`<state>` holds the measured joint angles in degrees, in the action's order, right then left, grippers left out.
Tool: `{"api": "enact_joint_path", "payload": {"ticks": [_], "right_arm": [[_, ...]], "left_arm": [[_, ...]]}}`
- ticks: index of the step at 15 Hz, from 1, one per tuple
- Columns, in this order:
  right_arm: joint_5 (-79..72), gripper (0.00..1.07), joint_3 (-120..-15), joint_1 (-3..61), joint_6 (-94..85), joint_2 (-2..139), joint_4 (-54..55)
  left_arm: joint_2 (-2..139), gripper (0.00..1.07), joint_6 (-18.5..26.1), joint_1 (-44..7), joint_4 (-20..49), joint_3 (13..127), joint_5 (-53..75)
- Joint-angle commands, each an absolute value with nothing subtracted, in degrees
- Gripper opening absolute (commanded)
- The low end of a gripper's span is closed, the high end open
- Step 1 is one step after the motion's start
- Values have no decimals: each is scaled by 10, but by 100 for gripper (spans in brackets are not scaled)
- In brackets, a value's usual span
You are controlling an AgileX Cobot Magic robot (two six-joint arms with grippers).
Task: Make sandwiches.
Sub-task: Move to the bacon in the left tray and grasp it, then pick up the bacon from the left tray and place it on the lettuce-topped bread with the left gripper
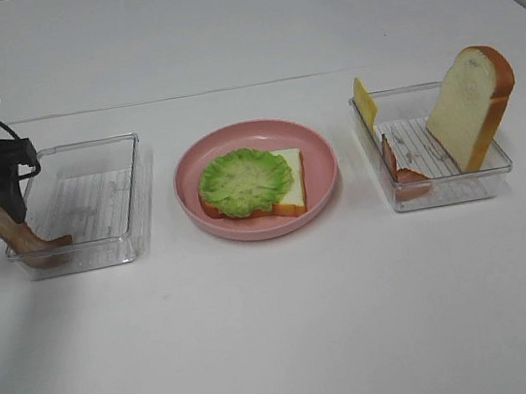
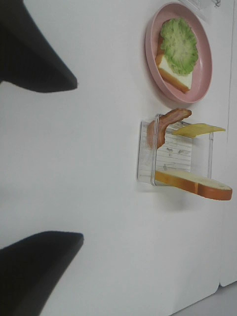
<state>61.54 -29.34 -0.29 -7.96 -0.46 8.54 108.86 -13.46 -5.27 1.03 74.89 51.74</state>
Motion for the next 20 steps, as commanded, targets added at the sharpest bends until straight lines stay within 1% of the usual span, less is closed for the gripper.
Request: {"api": "enact_joint_path", "payload": {"ticks": [1,2,6,10,12,14,15,18,19,20], "right_arm": [[608,74,-291,-6,-80,-11,83],[608,74,-291,-6,-80,-11,83],[608,74,-291,-6,-80,-11,83],[608,74,-291,-6,-80,-11,83],[608,74,-291,-6,-80,-11,83],[608,74,-291,-6,-80,-11,83],[608,74,-291,-6,-80,-11,83],[608,74,-291,-6,-80,-11,83],[608,74,-291,-6,-80,-11,83],[608,74,-291,-6,-80,-11,83]], "left_arm": [[1110,60,-139,-51,28,747,477],[1113,58,-139,-51,33,747,472],[1128,44,-139,-51,41,747,457],[1128,21,-139,-51,41,747,442],[1128,16,-139,-51,41,747,442],[1128,7,-139,-51,41,747,443],[1128,0,-139,-51,41,747,443],[1123,0,-136,-51,47,747,449],[1116,0,-128,-51,53,748,450],[1101,0,-109,-51,78,759,457]]}}
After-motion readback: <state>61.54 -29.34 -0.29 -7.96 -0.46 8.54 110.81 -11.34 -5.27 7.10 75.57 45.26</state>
